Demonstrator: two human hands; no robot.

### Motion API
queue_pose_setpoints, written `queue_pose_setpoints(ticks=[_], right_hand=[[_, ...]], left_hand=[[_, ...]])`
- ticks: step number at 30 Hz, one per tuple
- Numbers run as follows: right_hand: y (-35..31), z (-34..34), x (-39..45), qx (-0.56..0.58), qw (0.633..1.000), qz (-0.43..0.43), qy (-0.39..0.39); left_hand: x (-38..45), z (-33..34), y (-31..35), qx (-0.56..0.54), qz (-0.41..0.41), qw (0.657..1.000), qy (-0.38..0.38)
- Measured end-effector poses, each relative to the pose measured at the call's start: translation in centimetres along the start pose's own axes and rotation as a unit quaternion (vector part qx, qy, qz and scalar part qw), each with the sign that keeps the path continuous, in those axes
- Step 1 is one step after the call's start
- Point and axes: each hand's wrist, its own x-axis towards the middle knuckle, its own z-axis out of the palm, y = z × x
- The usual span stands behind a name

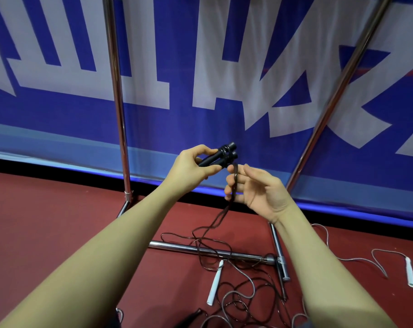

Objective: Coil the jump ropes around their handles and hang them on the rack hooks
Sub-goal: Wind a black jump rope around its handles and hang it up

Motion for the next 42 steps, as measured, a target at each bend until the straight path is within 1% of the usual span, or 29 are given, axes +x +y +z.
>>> queue_pose_setpoints(ticks=[3,6,11,16,21,24,27,30,33,34,35,37,38,40,42], right_hand=[[-0.5,0.2,0.1,0.013,1.000,-0.013,-0.001],[-0.8,0.2,-0.1,-0.033,0.999,-0.031,0.011],[-1.2,0.2,-0.3,-0.149,0.985,-0.017,0.080],[-1.8,-0.4,-0.2,-0.252,0.957,-0.001,0.147],[-2.1,-0.8,-0.4,-0.331,0.923,0.013,0.193],[-1.9,-1.0,-0.2,-0.343,0.914,-0.011,0.218],[-1.7,-1.0,-0.2,-0.321,0.915,-0.046,0.241],[-2.0,-0.9,-0.3,-0.267,0.925,-0.074,0.258],[-1.8,-0.7,0.6,-0.142,0.938,-0.049,0.311],[-1.7,-0.8,0.9,-0.118,0.938,-0.044,0.323],[-1.5,-0.8,1.0,-0.126,0.938,-0.051,0.318],[-0.8,-0.8,0.9,-0.178,0.942,-0.080,0.274],[-0.6,-0.8,0.9,-0.184,0.946,-0.080,0.256],[-0.3,-0.6,0.7,-0.172,0.956,-0.061,0.230],[0.0,-0.4,0.7,-0.167,0.967,-0.042,0.188]], left_hand=[[-0.1,-0.5,0.3,-0.003,0.001,1.000,0.003],[-0.1,-0.8,0.7,0.005,0.000,1.000,-0.021],[0.1,-1.2,0.5,0.093,0.000,0.989,-0.114],[-0.1,-1.0,0.9,0.150,-0.021,0.962,-0.226],[-0.4,-1.5,1.9,0.124,-0.038,0.942,-0.311],[-0.6,-1.6,2.6,0.085,-0.036,0.941,-0.327],[-0.9,-1.6,3.6,0.056,-0.018,0.946,-0.317],[-1.3,-1.3,4.4,0.019,-0.005,0.955,-0.297],[-1.5,-0.7,4.9,-0.069,0.004,0.962,-0.262],[-1.4,-0.6,5.0,-0.089,0.010,0.965,-0.246],[-1.4,-0.5,5.2,-0.104,0.016,0.968,-0.228],[-1.4,-0.3,5.4,-0.125,0.021,0.975,-0.182],[-1.3,-0.2,5.4,-0.130,0.019,0.979,-0.155],[-1.0,0.0,5.3,-0.133,0.007,0.986,-0.098],[-0.6,-0.1,5.1,-0.123,-0.002,0.991,-0.045]])
